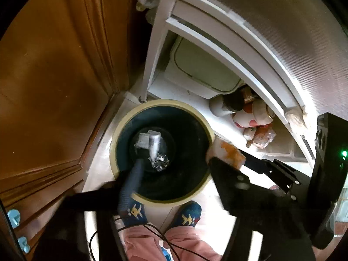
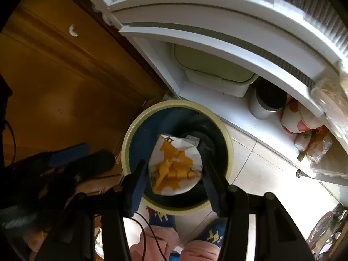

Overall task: Collect trash
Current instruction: 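Carry bottle and paper cup down to the bin and open both tools, then raise both empty tools back toward the table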

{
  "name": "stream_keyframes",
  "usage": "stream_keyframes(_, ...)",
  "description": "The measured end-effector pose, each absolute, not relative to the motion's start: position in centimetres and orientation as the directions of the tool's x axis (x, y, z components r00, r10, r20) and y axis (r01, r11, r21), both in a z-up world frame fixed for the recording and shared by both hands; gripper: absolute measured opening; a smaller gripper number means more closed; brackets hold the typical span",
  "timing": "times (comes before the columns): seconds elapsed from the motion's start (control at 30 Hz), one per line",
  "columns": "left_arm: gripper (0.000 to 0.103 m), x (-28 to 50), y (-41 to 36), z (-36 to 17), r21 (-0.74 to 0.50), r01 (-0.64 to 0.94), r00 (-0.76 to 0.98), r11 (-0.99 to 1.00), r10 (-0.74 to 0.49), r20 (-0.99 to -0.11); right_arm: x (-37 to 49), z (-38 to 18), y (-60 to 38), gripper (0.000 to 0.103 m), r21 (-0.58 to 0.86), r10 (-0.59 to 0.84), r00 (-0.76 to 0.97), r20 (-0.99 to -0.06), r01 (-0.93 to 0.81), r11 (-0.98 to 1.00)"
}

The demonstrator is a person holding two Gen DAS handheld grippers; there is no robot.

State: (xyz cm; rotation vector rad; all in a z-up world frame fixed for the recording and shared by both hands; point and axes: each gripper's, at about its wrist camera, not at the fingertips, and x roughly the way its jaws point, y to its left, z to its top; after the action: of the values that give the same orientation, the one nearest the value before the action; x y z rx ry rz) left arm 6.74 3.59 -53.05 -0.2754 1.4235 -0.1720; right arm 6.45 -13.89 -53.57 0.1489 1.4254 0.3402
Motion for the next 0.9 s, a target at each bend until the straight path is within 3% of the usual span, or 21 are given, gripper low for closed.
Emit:
stream_keyframes(0.07, 0.076, 6.9, 4.0, -53.0, -0.284, -0.051, 0.145, 0.957, -0.274, -0.951, 6.7, -53.7, -13.9, 0.065, 0.300, 0.314, 0.101, -0.944, -0.132, 0.945)
stream_keyframes(0.1, 0.080, 6.9, 4.2, -52.9, -0.279, -0.055, 0.142, 0.959, -0.269, -0.953, 6.7, -53.7, -13.9, 0.066, 0.298, 0.312, 0.099, -0.945, -0.129, 0.946)
stream_keyframes(0.43, 0.085, 5.7, 4.5, -49.1, -0.250, -0.071, 0.162, 0.966, -0.236, -0.958, 6.5, -50.6, -13.8, 0.066, 0.259, 0.277, 0.111, -0.954, -0.152, 0.954)
stream_keyframes(0.67, 0.092, 4.2, 3.9, -42.6, -0.246, -0.015, 0.216, 0.969, -0.237, -0.947, 6.3, -45.3, -14.6, 0.066, 0.207, 0.231, 0.138, -0.963, -0.173, 0.963)
stream_keyframes(0.9, 0.092, 1.8, 3.2, -34.4, -0.253, 0.002, 0.249, 0.967, -0.246, -0.937, 4.5, -37.5, -15.0, 0.066, 0.196, 0.232, 0.154, -0.961, -0.215, 0.957)
